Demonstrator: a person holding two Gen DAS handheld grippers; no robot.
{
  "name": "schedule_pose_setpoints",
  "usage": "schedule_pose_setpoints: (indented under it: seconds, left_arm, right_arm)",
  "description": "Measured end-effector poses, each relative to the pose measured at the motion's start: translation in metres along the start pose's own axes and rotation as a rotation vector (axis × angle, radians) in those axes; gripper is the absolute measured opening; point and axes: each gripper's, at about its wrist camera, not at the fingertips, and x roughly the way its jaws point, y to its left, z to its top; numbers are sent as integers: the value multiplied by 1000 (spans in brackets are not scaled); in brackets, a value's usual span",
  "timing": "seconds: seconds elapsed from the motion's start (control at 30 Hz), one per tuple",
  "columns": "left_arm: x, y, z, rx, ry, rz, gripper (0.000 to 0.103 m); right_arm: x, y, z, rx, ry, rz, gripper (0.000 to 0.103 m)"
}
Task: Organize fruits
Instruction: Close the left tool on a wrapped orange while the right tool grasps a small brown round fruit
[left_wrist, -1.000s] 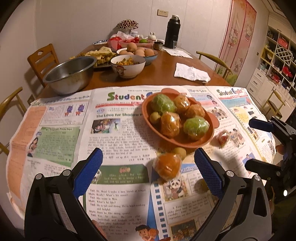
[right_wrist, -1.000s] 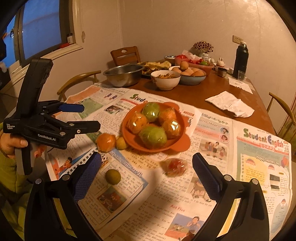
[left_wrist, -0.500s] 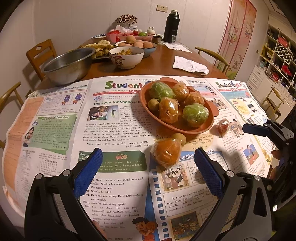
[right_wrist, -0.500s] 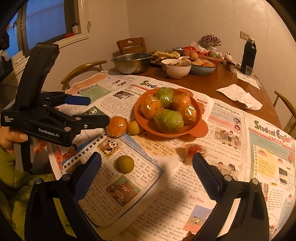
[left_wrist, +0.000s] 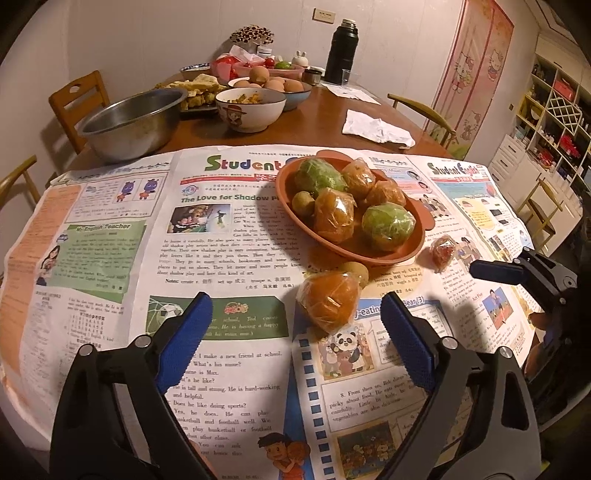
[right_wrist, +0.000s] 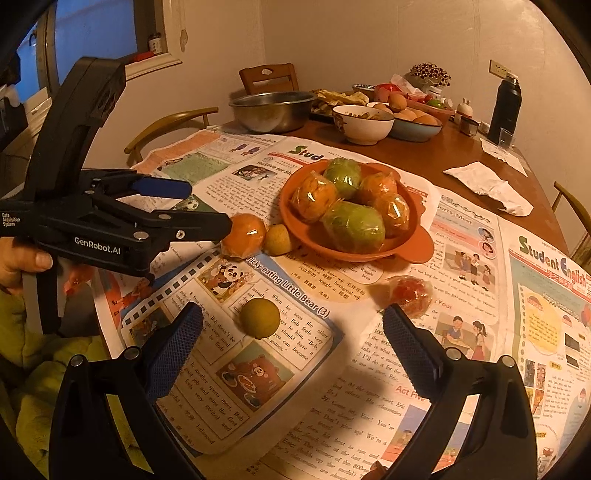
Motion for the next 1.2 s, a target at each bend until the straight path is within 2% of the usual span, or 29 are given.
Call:
schedule_pose_setpoints:
  seconds: [0.17,0.23,0.3,0.37,0.43,0.5,0.73,1.2]
  left_arm:
    - [3,-4,0,11,8,-10,78]
    - [4,-6,0,15,12,-15,76]
    - [5,-7,-1,19,16,-17,73]
    - [6,-8,-1,21,18,-18,71]
    - [7,-8,-1,22,23,-21,68]
    - [8,-8,-2,25,27,-26,64]
    - [13,-8,-4,28,46,-50,55]
    - [32,-7,-2,28,73,-67,48]
  right_arm:
    - [2,1,0,-14,0,3,94]
    - [4,1,0,-20,8,12,81]
    - [7,2,-1,-31,18,16,78]
    - [8,4,-1,-39,22,26,72]
    - [11,5,-1,-49,27,40,58]
    - [14,7,-2,-60,37,55,50]
    - [20,11,-4,-77,54,92,29]
    - [28,6,-4,-64,57,122,25]
